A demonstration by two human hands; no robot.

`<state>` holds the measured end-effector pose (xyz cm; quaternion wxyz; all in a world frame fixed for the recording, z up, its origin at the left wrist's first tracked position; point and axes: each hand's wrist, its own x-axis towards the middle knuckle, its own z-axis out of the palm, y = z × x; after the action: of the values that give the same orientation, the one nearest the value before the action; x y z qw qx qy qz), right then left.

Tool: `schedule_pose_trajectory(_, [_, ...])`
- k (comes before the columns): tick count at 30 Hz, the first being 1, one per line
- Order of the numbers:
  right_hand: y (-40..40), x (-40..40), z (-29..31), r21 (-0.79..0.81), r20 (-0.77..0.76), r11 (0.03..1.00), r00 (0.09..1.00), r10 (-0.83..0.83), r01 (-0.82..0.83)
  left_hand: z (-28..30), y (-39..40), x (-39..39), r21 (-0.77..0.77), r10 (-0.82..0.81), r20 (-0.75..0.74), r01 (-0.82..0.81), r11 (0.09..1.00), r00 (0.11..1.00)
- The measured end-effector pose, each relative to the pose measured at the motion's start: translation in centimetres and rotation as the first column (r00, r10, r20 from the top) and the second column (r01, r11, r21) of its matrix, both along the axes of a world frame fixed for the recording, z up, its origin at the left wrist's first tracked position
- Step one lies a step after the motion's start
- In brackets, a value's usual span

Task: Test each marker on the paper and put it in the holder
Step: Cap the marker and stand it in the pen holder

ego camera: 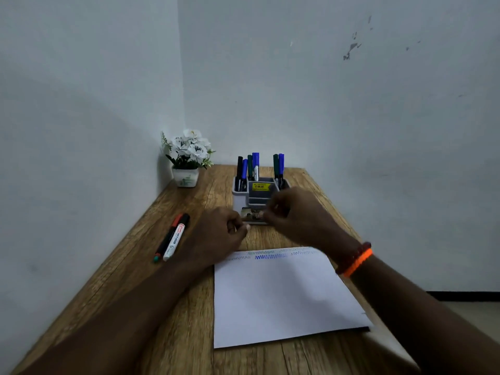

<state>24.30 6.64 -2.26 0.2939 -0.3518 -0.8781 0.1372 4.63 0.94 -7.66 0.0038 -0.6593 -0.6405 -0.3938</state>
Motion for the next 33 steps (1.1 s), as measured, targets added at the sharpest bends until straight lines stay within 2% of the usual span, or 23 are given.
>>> schedule_pose_trajectory(2, [-2.2, 0.1, -1.8, -0.010, 0.103, 0.997, 0.992, 0.076, -0.075, 0.3, 0.1, -0.8, -0.003, 0.065, -0.015, -0.065, 0.998, 0.998])
schedule_pose_trajectory(5, [-3.6, 0.1, -3.1, -0.030, 0.214, 0.995, 0.971, 0.102, -0.098, 0.8, -0.3, -3.1, -0.036, 0.265, -0.045, -0.267, 0.963, 0.963])
schedule_pose_trajectory(8, [-3.9, 0.1, -3.5, -0.039, 0.216, 0.994, 0.970, 0.111, -0.105, 0.9, -0.9, -6.0, -0.035, 0.474, -0.084, -0.478, 0.878, 0.876])
schedule_pose_trajectory(11, [-3.8, 0.1, -3.7, -0.053, 0.196, 0.992, 0.973, 0.120, -0.112, 0.8, -1.2, -7.9, -0.052, 0.565, -0.100, -0.572, 0.819, 0.819])
schedule_pose_trajectory(15, [-3.8, 0.1, -3.8, -0.072, 0.166, 0.989, 0.977, 0.136, -0.126, 0.7, -1.0, -8.1, -0.075, 0.569, -0.103, -0.577, 0.813, 0.816])
schedule_pose_trajectory(26, [-3.8, 0.0, -4.0, -0.085, 0.123, 0.987, 0.982, 0.146, -0.136, 1.1, -1.2, -5.5, -0.029, 0.510, -0.274, -0.537, 0.843, 0.815])
schedule_pose_trajectory(33, [-4.0, 0.0, -3.8, -0.090, 0.133, 0.988, 0.982, 0.135, -0.124, 1.2, -1.4, -4.9, -0.100, 0.454, -0.302, -0.501, 0.859, 0.838])
